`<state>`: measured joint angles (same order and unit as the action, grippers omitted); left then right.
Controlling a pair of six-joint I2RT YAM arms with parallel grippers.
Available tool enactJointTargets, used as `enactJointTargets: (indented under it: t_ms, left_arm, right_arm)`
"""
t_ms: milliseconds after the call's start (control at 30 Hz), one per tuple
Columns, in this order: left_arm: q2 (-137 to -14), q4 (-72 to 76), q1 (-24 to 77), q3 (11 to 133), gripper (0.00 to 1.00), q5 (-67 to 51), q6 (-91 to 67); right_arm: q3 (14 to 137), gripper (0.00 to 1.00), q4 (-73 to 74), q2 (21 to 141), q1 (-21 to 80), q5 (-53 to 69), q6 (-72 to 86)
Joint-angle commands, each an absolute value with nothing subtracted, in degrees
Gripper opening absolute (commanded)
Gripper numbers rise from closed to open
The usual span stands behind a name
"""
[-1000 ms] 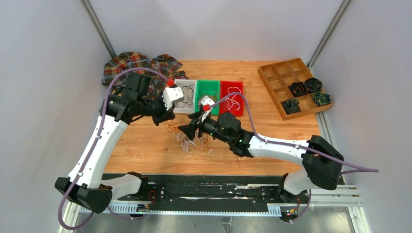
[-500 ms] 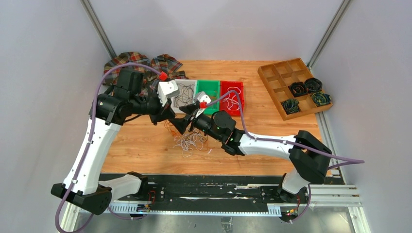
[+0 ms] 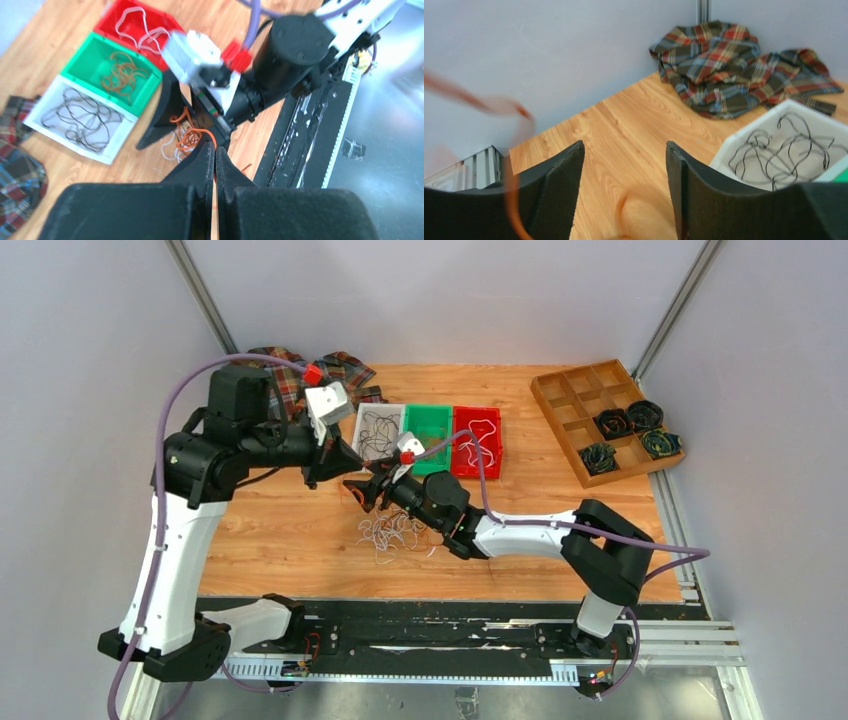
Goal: Untangle the cables
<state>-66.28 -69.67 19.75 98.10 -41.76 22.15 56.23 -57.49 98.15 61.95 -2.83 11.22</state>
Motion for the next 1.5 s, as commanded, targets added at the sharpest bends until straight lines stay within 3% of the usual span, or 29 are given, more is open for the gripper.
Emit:
enactJointTargets:
  t_ms: [0, 233, 433, 533, 567, 700, 800, 1067, 1333, 1467]
  left_arm:
    - [-67.1, -69.4, 20.2, 105.6, 0.00, -44.1, 18.7]
    - [-70.1, -69.4, 20.2, 119.2, 0.00, -42.5, 17.1]
    - [-71.9, -69.3, 20.2, 126.6, 0.00, -40.0, 17.1]
    - [-72.2, -69.3, 20.2, 128.4, 0.00, -39.1, 17.8]
    - [-72.1, -69.3, 20.2, 128.3, 0.00, -39.0, 17.9]
    - [-70.3, -69.4, 20.2, 123.8, 0.00, -38.8, 19.5]
    - [-68.3, -69.4, 20.2, 119.2, 0.00, -39.4, 21.8]
    - [-66.6, -69.4, 20.2, 114.0, 0.00, -43.1, 23.9]
    - [-66.6, -69.4, 20.2, 114.3, 0.00, -46.5, 23.0]
    - [-66.6, -69.4, 20.3, 114.9, 0.00, -47.4, 22.2]
  right_arm:
    - [52.4, 0.58, -60.8, 98.9, 62.5, -5.5, 13.0]
    - [44.6, 0.44, -61.3, 97.7, 62.3, -6.8, 15.0]
    - [38.5, 0.21, -61.6, 95.2, 62.3, -7.7, 16.5]
    - [36.3, 0.16, -61.3, 93.7, 62.3, -8.1, 17.4]
    - [35.6, 0.19, -61.4, 92.7, 62.3, -8.1, 17.2]
    - [35.7, 0.52, -56.2, 84.1, 62.3, -8.2, 14.4]
    - [40.4, 0.63, -46.9, 76.2, 62.2, -5.1, 10.2]
    - [55.0, 0.66, -31.5, 72.1, 57.3, 11.9, 2.6]
    - [66.8, 0.65, -26.6, 79.0, 56.4, 27.9, 1.9]
    - [69.6, 0.62, -27.3, 82.0, 56.3, 28.5, 2.9]
